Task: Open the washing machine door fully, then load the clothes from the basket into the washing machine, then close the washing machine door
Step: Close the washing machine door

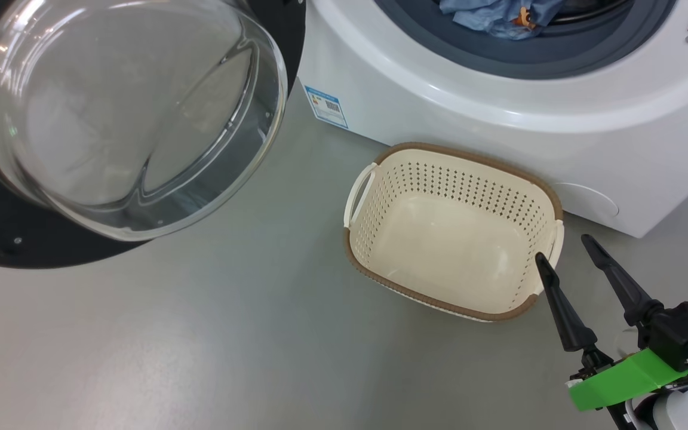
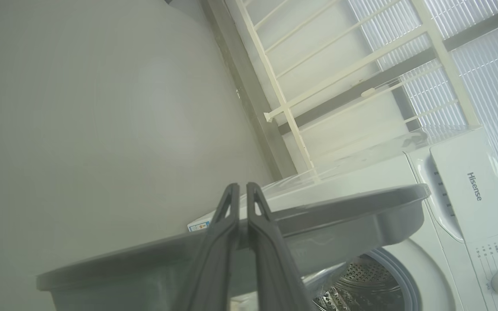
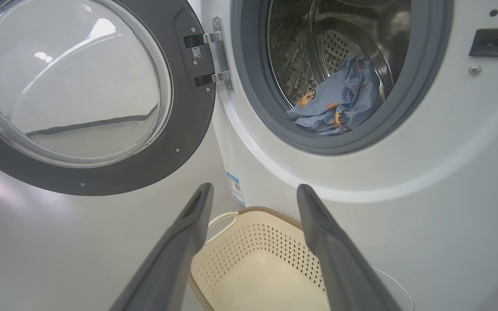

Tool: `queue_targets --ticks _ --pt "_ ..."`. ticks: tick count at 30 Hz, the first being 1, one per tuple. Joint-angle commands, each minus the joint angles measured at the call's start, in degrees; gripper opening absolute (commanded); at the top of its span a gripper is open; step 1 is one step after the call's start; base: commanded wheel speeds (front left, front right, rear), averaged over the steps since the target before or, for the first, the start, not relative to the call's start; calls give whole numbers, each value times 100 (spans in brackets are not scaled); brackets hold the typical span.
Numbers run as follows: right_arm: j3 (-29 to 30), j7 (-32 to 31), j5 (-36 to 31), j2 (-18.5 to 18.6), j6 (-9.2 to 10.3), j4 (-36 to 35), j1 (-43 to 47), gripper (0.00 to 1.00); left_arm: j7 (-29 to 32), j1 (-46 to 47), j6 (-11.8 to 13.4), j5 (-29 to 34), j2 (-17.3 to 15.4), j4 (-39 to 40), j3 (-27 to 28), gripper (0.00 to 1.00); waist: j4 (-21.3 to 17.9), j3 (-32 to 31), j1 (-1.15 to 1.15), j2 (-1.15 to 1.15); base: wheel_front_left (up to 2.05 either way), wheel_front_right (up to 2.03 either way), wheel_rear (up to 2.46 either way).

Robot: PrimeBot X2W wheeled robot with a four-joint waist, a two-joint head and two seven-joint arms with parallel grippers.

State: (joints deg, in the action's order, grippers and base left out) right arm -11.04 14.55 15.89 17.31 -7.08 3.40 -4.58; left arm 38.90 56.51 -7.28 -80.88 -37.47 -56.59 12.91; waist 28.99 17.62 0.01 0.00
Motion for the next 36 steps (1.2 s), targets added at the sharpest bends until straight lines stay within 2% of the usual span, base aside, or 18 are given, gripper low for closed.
queue_targets --ticks 1,19,36 --pt "-144 45 -73 78 -41 -134 -184 100 57 103 -21 -56 -511 104 78 0 7 48 -1 0 0 0 0" --pt "-253 45 -96 244 -41 -172 -245 100 1202 -73 -21 -470 -481 256 -48 0 53 195 -1 0 0 0 0" --pt "-251 45 -55 172 -41 -138 -219 100 2271 -457 -21 -754 -450 961 -228 0 8 -4 -1 0 0 0 0"
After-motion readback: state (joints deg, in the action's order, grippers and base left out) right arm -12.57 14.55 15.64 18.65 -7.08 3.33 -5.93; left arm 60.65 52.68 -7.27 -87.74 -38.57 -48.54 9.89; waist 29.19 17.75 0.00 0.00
